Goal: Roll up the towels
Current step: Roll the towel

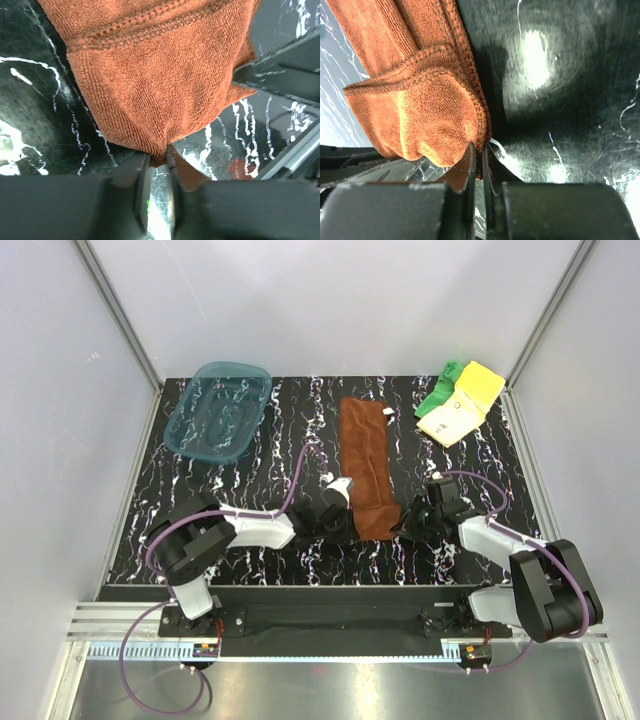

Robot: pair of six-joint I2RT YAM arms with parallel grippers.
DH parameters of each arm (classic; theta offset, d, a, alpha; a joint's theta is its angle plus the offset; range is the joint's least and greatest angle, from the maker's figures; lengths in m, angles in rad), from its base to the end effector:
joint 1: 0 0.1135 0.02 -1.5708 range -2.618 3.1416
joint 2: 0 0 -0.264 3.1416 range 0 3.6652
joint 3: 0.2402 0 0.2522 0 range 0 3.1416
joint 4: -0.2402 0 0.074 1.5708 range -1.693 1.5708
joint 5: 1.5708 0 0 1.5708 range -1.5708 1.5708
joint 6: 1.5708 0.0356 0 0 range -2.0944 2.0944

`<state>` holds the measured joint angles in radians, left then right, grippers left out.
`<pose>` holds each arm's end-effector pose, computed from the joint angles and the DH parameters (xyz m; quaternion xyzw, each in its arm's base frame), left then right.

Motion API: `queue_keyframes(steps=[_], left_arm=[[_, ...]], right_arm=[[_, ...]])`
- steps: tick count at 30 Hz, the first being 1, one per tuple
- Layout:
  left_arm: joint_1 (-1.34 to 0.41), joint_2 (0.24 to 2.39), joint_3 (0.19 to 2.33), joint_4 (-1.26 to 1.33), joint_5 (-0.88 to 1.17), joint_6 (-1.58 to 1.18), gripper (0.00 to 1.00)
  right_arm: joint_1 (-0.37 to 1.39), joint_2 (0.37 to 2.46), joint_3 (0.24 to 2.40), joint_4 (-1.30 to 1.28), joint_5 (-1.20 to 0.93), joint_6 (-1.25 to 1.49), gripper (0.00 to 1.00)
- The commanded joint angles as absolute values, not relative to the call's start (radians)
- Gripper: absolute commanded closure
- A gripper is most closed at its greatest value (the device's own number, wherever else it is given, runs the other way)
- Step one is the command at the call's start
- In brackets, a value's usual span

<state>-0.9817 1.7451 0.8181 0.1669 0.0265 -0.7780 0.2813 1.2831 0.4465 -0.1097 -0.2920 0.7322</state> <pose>0.1882 -0.2834 0.1381 0.0986 0.9136 -0.3116 0.2419 0.2056 0.0701 0.1373 0.1669 0.9277 0.2686 0.1985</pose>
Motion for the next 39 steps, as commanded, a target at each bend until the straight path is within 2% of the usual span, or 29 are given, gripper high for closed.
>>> queue_keyframes(steps=[1, 2, 8, 9, 10, 11, 12, 13, 15, 19, 21, 23, 24, 25, 26, 27, 31, 33, 36, 39], left_arm=[[-0.988, 1.75, 0.796, 0.135, 0.021, -0.785, 0.89], [-0.989, 1.735, 0.787, 0.13, 0.023, -0.79, 0.92], [-1.008, 1.579, 0.681, 0.049, 0.031, -0.831, 0.92], [-1.011, 1.554, 0.67, 0.019, 0.032, -0.847, 0.91], [-1.011, 1.521, 0.651, 0.008, 0.034, -0.853, 0.9], [-1.011, 1.503, 0.644, 0.003, 0.034, -0.859, 0.9], [-1.009, 1.491, 0.64, -0.03, 0.04, -0.867, 0.89], [-1.011, 1.479, 0.634, -0.035, 0.041, -0.868, 0.88], [-1.011, 1.463, 0.63, -0.051, 0.052, -0.873, 0.85], [-1.011, 1.477, 0.635, -0.048, 0.089, -0.89, 0.82], [-1.009, 1.485, 0.634, -0.034, 0.116, -0.9, 0.79], [-1.011, 1.483, 0.634, -0.032, 0.129, -0.905, 0.52], [-1.011, 1.482, 0.635, -0.035, 0.135, -0.904, 0.4], [-1.011, 1.467, 0.64, -0.044, 0.132, -0.905, 0.31], [-1.011, 1.456, 0.641, -0.058, 0.126, -0.904, 0.18], [-1.011, 1.444, 0.646, -0.093, 0.112, -0.9, 0.14], [-1.009, 1.358, 0.678, -0.241, 0.022, -0.874, 0.07], [-0.982, 1.296, 0.678, -0.316, -0.023, -0.865, 0.05], [-0.884, 1.192, 0.6, -0.328, -0.006, -0.862, 0.05], [-0.798, 1.09, 0.525, -0.336, 0.038, -0.853, 0.05]], right_arm=[[0.279, 1.241, 0.433, -0.119, -0.328, 0.744, 0.98], [0.281, 1.223, 0.431, -0.139, -0.327, 0.745, 1.0], [0.282, 1.037, 0.423, -0.366, -0.276, 0.771, 1.0], [0.284, 0.999, 0.417, -0.386, -0.276, 0.779, 0.95], [0.282, 0.985, 0.413, -0.403, -0.293, 0.788, 0.86], [0.284, 0.973, 0.416, -0.423, -0.291, 0.805, 0.71], [0.284, 0.956, 0.423, -0.439, -0.294, 0.805, 0.4], [0.285, 0.948, 0.429, -0.471, -0.291, 0.805, 0.31], [0.288, 0.914, 0.465, -0.512, -0.27, 0.79, 0.25], [0.357, 0.827, 0.554, -0.603, -0.189, 0.723, 0.24], [0.482, 0.786, 0.595, -0.597, -0.161, 0.729, 0.26], [0.59, 0.79, 0.62, -0.58, -0.074, 0.747, 0.29], [0.712, 0.817, 0.638, -0.574, -0.036, 0.749, 0.3], [0.768, 0.836, 0.647, -0.566, 0.053, 0.749, 0.3], [0.825, 0.863, 0.659, -0.571, 0.101, 0.744, 0.32], [0.871, 0.918, 0.682, -0.577, 0.145, 0.739, 0.32], [1.108, 1.093, 0.758, -0.595, 0.364, 0.715, 0.39], [1.164, 1.193, 0.813, -0.614, 0.432, 0.697, 0.42], [1.207, 1.229, 0.824, -0.578, 0.485, 0.643, 0.42], [1.207, 1.227, 0.799, -0.505, 0.482, 0.583, 0.37]])
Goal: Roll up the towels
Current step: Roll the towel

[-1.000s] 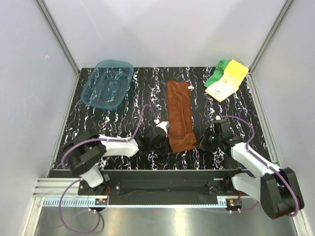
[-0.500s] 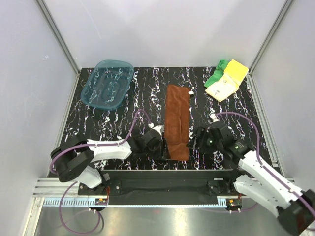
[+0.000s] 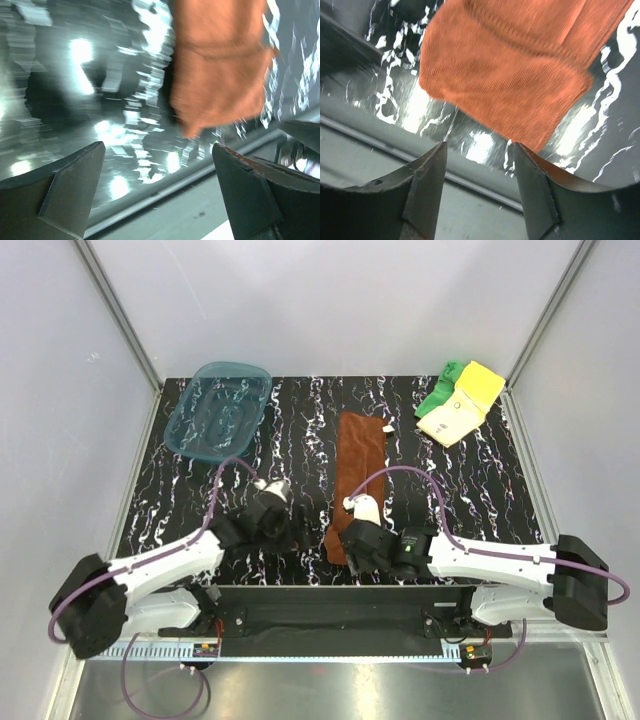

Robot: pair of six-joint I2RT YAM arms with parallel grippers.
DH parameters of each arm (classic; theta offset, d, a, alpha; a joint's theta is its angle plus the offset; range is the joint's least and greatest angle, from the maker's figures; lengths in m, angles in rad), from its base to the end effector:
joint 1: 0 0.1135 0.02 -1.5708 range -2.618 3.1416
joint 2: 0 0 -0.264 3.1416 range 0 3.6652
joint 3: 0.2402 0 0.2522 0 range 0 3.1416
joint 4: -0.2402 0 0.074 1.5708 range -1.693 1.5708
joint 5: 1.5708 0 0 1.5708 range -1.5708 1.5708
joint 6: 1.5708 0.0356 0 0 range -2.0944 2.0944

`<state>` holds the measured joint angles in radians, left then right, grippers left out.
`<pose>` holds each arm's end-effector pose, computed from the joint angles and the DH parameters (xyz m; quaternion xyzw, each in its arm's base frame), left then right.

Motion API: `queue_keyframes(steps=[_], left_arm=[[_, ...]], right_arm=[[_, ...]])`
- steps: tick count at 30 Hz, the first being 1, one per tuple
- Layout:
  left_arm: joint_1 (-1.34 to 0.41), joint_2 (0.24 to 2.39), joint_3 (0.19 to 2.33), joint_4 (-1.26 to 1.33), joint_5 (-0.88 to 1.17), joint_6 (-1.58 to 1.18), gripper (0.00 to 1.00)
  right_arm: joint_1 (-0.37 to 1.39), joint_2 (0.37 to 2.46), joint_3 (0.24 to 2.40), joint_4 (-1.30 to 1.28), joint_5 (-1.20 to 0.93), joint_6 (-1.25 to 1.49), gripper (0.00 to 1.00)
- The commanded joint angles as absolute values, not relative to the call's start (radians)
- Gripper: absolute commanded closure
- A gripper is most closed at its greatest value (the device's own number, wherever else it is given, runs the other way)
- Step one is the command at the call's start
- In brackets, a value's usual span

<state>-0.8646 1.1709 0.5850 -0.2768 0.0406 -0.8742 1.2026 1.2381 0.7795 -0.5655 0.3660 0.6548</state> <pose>0.1454 -0.1727 0.1880 0.0025 0.9378 -0.2771 0.2091 0.0967 0.2154 0.2168 -0.2088 0.9248 0.1076 0.2993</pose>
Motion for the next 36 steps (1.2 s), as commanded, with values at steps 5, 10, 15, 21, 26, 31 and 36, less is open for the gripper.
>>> queue_keyframes(steps=[5, 10, 15, 21, 26, 31, 36], left_arm=[[-0.764, 1.028, 0.502, -0.371, 0.028, -0.828, 0.06], [-0.746, 1.003, 0.509, -0.373, 0.025, -0.821, 0.06], [-0.726, 0.992, 0.514, -0.382, 0.028, -0.802, 0.06], [-0.712, 0.973, 0.488, -0.387, 0.031, -0.799, 0.07], [-0.701, 0.962, 0.469, -0.385, 0.035, -0.795, 0.07], [-0.692, 0.953, 0.469, -0.387, 0.037, -0.787, 0.08], [-0.686, 0.93, 0.488, -0.414, 0.034, -0.773, 0.07]], right_arm=[[1.207, 1.291, 0.788, -0.445, 0.428, 0.496, 0.27], [1.21, 1.365, 0.791, -0.383, 0.373, 0.489, 0.21], [1.21, 1.485, 0.834, -0.393, 0.368, 0.465, 0.18], [1.21, 1.589, 0.821, -0.342, 0.341, 0.505, 0.16], [1.21, 1.627, 0.831, -0.337, 0.348, 0.525, 0.25], [1.21, 1.654, 0.847, -0.356, 0.365, 0.534, 0.54], [1.209, 1.655, 0.891, -0.406, 0.303, 0.551, 0.73]])
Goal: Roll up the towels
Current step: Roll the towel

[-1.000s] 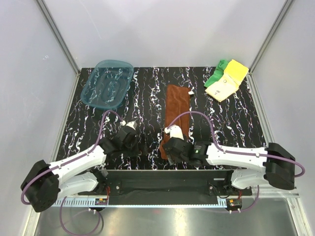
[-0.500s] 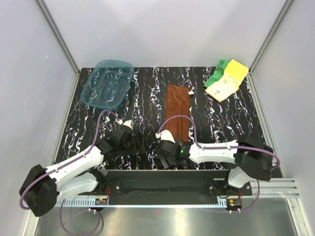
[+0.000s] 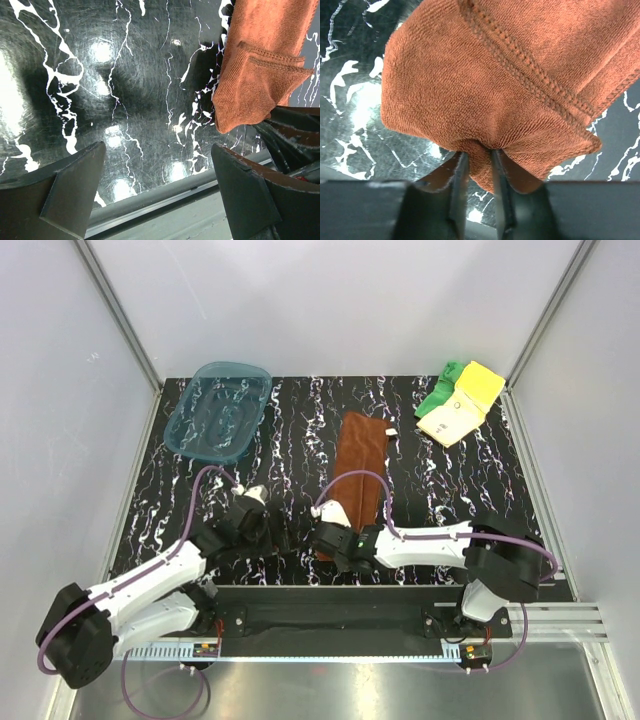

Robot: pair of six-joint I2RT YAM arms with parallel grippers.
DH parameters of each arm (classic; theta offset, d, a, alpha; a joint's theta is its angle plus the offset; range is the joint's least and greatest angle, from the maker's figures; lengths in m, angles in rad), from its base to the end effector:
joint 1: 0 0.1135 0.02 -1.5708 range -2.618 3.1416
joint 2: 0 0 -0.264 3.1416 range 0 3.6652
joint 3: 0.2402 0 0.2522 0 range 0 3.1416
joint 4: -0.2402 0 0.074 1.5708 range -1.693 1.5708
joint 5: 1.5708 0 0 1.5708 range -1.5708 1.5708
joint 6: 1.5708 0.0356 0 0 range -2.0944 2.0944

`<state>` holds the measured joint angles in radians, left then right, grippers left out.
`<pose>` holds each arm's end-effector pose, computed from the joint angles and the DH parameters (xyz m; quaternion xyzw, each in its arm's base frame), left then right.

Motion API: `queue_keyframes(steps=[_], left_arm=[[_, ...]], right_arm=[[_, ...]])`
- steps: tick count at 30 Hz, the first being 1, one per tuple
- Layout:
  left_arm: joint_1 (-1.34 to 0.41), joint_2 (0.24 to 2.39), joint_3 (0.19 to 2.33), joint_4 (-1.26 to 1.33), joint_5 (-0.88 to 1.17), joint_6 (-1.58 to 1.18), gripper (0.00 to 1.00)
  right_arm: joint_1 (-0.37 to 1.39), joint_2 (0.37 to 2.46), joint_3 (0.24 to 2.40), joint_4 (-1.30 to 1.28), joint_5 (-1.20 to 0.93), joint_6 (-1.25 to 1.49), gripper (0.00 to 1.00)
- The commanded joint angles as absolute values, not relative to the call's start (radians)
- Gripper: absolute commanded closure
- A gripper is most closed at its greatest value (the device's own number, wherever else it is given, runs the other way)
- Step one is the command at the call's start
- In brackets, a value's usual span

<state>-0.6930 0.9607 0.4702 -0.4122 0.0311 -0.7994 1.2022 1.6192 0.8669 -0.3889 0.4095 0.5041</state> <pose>0.1385 -0.1165 0.1814 -0.0451 0.9435 -0.2333 0.2307 0.1203 0.2720 0.1566 -0.2864 0.9137 0.0266 0.2869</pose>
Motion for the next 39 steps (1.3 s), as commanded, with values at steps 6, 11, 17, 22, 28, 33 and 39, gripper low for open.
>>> queue_keyframes(steps=[6, 11, 17, 22, 28, 33, 39], left_arm=[[-0.675, 0.879, 0.518, -0.468, 0.025, -0.752, 0.08], [-0.67, 0.845, 0.545, -0.514, 0.026, -0.735, 0.08], [-0.67, 0.798, 0.561, -0.548, 0.025, -0.742, 0.08], [-0.669, 0.769, 0.607, -0.598, 0.003, -0.738, 0.08], [-0.669, 0.747, 0.655, -0.643, -0.028, -0.726, 0.07], [-0.669, 0.785, 0.617, -0.585, 0.023, -0.718, 0.08], [-0.673, 0.824, 0.542, -0.422, 0.106, -0.724, 0.12]], right_arm=[[1.21, 1.666, 1.044, -0.529, 0.08, 0.575, 0.78], [1.2, 1.698, 1.193, -0.632, -0.113, 0.606, 0.76], [1.065, 1.718, 1.209, -0.631, -0.297, 0.626, 0.76], [0.941, 1.756, 1.183, -0.592, -0.402, 0.594, 0.77], [0.879, 1.836, 1.164, -0.537, -0.483, 0.574, 0.78], [0.848, 1.864, 1.166, -0.526, -0.489, 0.557, 0.77], [0.795, 1.859, 1.18, -0.549, -0.485, 0.528, 0.71]])
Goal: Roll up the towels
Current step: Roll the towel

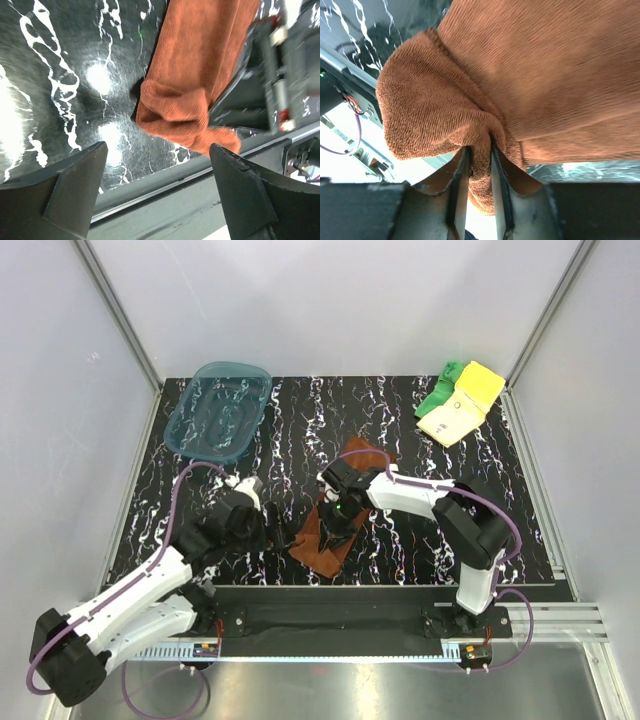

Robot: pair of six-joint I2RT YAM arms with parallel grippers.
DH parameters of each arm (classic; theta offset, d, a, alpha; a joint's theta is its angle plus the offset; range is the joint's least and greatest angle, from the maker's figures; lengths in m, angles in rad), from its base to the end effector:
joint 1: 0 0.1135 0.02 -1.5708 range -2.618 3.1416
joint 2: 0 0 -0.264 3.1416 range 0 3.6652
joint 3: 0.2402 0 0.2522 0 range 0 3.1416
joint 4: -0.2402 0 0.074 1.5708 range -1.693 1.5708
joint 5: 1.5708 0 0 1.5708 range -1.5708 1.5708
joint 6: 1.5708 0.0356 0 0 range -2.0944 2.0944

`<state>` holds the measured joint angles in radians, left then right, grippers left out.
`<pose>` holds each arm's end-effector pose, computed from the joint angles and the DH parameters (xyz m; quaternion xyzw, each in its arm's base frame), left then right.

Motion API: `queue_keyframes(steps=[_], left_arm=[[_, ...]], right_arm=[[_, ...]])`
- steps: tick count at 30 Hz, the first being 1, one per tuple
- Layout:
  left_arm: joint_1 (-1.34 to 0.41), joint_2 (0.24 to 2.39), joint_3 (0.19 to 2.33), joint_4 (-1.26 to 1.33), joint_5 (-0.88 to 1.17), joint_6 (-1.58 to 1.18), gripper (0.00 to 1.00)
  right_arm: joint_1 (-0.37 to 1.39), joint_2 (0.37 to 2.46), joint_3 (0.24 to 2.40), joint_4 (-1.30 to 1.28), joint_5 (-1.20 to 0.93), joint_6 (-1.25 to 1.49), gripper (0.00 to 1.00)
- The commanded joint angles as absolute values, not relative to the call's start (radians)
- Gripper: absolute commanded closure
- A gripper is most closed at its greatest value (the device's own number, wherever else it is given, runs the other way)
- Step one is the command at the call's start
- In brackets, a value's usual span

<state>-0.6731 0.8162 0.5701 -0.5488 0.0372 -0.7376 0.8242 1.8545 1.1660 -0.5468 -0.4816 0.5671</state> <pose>0.1306 -0.1058 0.2261 -0.0228 0.9253 -0.2583 0.2768 0.2296 0.2724 0.1580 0.1622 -0.9445 -0.2844 0.0262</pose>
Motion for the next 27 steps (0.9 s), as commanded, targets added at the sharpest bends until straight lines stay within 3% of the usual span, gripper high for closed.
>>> queue_keyframes(steps=[1, 19, 27], left_arm=[[-0.675, 0.822, 0.523, -0.367, 0.116, -0.719, 0.13], [-0.793, 1.026, 0.505, 0.042, 0.228, -0.664, 0.16], [-0.79, 1.106, 0.503, 0.146, 0.291, -0.675, 0.16]], right_arm=[[0.782, 1.861, 1.183, -0.552, -0.485, 0.517, 0.69], [0.742, 1.871, 1.218, -0.591, -0.382, 0.468, 0.34], [0.729, 1.875, 1.23, -0.591, -0.341, 0.459, 0.3]])
